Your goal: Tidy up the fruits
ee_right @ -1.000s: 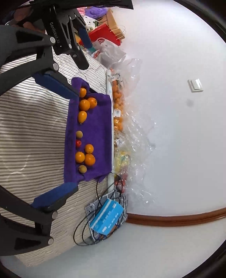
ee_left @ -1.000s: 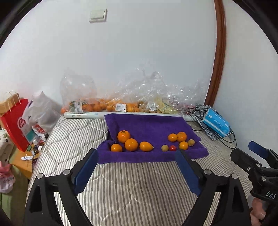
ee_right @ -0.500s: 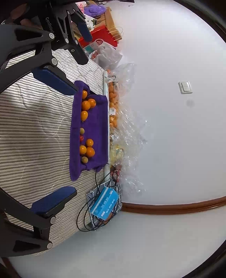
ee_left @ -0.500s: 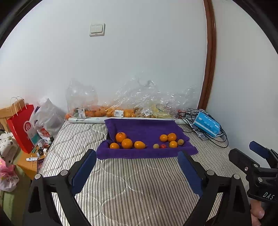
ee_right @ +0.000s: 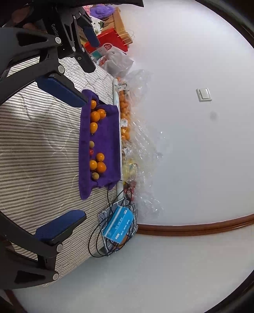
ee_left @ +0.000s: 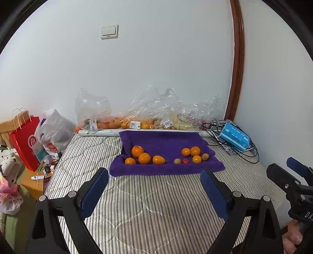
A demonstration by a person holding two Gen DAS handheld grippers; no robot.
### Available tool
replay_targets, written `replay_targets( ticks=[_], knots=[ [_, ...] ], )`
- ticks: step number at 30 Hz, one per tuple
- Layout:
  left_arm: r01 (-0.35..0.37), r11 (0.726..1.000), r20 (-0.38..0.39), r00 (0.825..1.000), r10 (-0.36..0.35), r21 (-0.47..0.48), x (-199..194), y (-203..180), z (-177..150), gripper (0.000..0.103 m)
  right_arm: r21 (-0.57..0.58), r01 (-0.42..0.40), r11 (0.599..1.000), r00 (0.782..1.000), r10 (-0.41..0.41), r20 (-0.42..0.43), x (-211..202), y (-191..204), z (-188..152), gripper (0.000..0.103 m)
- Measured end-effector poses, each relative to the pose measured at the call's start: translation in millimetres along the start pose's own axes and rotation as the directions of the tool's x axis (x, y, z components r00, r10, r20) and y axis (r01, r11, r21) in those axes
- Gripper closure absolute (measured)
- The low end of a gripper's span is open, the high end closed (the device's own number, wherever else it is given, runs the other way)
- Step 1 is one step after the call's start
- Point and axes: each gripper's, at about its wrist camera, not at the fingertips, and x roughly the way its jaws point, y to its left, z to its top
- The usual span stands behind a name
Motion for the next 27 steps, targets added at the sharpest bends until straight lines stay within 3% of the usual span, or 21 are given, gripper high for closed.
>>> replay_targets(
  ticks=[27],
  knots=[
    [-0.007,1.000,0.005,1.000,0.007,0.000,0.1,5.8,-0.5,0.008,-0.021,-0.006,1.000,1.000,0.007,0.011,-2.9,6.1,-2.5,0.000]
  ],
)
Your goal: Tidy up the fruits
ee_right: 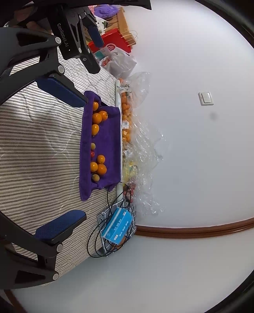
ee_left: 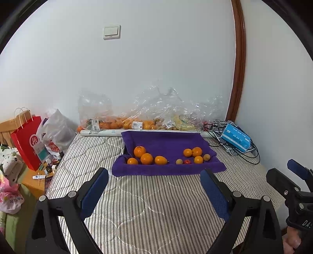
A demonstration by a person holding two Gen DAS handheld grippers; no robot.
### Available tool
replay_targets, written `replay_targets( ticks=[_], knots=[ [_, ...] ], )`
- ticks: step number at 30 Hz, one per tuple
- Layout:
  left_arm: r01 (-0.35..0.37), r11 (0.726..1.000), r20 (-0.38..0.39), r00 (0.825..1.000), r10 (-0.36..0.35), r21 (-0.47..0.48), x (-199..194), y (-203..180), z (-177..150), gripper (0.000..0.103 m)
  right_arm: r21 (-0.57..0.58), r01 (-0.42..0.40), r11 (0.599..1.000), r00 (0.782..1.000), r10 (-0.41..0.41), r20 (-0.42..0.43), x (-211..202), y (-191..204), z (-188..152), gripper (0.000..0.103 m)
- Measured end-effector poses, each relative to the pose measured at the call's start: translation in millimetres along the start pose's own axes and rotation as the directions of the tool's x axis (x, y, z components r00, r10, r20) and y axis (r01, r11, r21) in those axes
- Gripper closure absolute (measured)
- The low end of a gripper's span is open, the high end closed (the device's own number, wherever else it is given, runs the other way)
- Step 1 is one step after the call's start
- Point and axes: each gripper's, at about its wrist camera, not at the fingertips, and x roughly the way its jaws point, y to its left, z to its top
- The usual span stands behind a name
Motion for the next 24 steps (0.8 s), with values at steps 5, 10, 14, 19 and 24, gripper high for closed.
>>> replay_targets(
  ticks=[5,10,14,19,24],
  knots=[
    [-0.002,1.000,0.001,1.000,0.002,0.008,-0.5,-2.2,-0.9,0.008,-0.003,0.001,1.000,1.000,-0.001,-0.004,1.6,1.4,-1.0,0.000],
    [-0.009,1.000,0.000,1.000,0.009,0.013,0.0,-3.7,-0.5,0.008,0.004,0.002,1.000,1.000,-0.002,-0.005,1.6,0.8,-1.5,0.000],
    [-0.011,1.000,0.011,1.000,0.011,0.012,-3.1,-2.4,0.1,0.008,0.003,0.005,1.000,1.000,-0.005,0.000,0.0,1.4,-1.6,0.000],
    [-0.015,1.000,0.013,1.000,0.015,0.010,-4.1,-0.1,0.1,0.008,0.001,0.003,1.000,1.000,-0.003,0.001,-0.5,2.4,-2.3,0.000],
    [-0.014,1.000,0.011,1.000,0.014,0.002,-3.8,1.7,-0.4,0.008,-0.011,0.004,1.000,1.000,-0.004,0.005,-0.9,5.6,-2.6,0.000]
  ],
)
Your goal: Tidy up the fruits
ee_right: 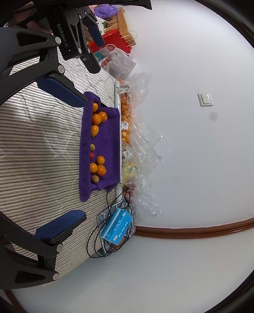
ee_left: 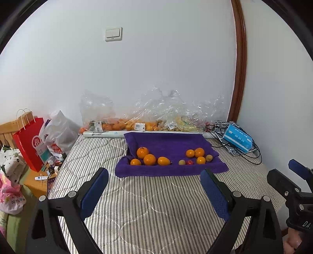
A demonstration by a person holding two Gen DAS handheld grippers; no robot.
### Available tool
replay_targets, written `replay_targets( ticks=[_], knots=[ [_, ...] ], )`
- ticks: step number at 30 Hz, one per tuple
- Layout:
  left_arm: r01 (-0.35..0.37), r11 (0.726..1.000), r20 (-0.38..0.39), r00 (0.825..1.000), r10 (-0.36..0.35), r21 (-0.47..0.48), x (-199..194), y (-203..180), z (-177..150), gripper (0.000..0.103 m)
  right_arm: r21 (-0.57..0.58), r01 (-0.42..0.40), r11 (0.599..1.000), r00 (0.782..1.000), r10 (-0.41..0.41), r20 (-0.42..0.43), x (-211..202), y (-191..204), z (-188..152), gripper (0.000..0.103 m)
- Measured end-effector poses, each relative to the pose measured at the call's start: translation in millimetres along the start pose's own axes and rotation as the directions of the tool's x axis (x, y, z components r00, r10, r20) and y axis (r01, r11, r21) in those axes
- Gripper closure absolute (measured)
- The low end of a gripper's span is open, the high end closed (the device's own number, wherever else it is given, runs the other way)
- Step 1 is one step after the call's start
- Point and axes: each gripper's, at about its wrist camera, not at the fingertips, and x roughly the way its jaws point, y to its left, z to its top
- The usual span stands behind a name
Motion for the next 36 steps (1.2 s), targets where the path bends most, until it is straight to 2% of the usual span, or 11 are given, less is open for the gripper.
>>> replay_targets(
  ticks=[36],
  knots=[
    [0.002,1.000,0.002,1.000,-0.002,-0.008,-3.3,2.0,1.5,0.008,-0.013,-0.005,1.000,1.000,0.005,0.007,-5.2,7.4,-1.5,0.000]
  ],
)
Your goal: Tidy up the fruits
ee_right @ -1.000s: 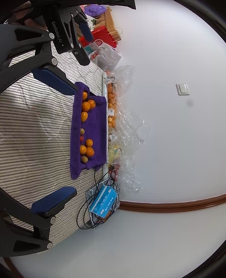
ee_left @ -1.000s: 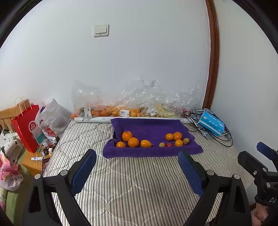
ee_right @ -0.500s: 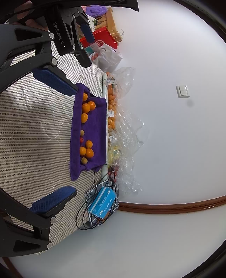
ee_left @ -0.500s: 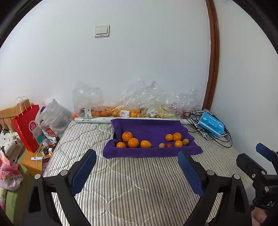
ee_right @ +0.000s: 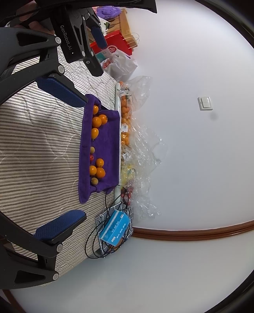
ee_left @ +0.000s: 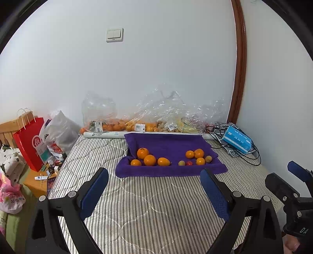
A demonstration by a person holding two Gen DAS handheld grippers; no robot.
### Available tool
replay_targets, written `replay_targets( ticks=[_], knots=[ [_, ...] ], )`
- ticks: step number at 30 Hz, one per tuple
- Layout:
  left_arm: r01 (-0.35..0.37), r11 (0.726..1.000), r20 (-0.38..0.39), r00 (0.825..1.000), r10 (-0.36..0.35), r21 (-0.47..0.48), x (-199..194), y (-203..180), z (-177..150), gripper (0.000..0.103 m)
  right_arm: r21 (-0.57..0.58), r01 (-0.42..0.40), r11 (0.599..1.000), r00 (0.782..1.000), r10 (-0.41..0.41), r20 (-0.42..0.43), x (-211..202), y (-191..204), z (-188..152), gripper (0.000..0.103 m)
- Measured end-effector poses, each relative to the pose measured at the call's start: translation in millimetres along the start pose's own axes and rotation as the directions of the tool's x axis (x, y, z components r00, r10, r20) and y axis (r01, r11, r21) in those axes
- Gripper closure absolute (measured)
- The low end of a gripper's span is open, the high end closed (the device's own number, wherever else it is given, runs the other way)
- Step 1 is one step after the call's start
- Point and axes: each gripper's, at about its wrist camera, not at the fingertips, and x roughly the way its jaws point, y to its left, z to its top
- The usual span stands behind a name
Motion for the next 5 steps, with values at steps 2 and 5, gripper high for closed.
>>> replay_targets(
  ticks=[2,5],
  knots=[
    [-0.003,1.000,-0.001,1.000,0.003,0.001,0.1,0.3,0.2,0.008,-0.001,0.000,1.000,1.000,0.000,-0.002,0.0,0.3,-0.2,0.000],
    [-0.030,1.000,0.005,1.000,0.030,0.002,1.8,0.2,1.3,0.008,-0.002,-0.001,1.000,1.000,0.001,-0.003,0.2,0.5,0.1,0.000]
  ],
)
